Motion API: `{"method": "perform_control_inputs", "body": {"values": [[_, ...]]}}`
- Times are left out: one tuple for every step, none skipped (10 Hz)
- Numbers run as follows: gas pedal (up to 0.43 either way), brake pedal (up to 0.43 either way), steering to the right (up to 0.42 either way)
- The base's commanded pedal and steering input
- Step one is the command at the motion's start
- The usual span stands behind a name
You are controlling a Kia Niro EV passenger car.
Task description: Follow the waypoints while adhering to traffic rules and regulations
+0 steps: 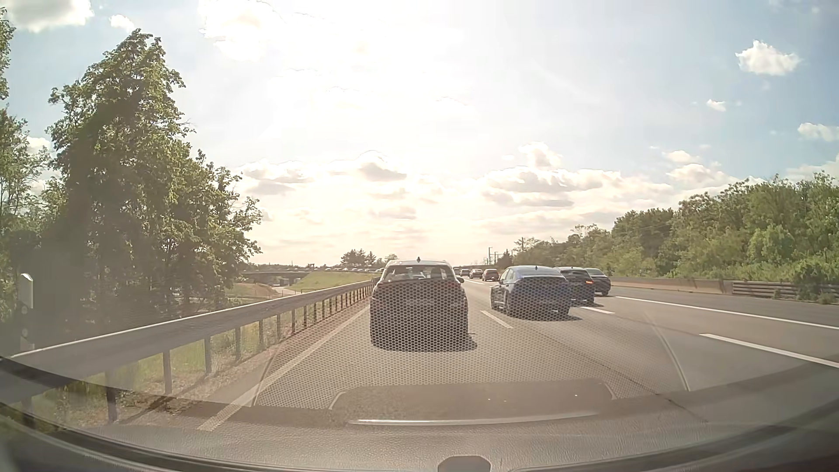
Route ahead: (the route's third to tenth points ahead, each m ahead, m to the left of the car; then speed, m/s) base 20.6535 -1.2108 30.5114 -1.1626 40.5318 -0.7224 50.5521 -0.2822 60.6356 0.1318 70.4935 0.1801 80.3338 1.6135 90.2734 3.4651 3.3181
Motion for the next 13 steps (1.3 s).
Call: {"method": "perform_control_inputs", "body": {"values": [[0.189, 0.000, -0.021], [0.189, 0.000, -0.021], [0.189, 0.000, -0.021], [0.189, 0.000, -0.018], [0.189, 0.000, -0.014], [0.189, 0.000, -0.014], [0.189, 0.000, -0.013], [0.189, 0.000, -0.015], [0.189, 0.000, -0.015], [0.189, 0.000, -0.015], [0.189, 0.000, -0.015], [0.189, 0.000, -0.015], [0.177, 0.000, -0.015]]}}
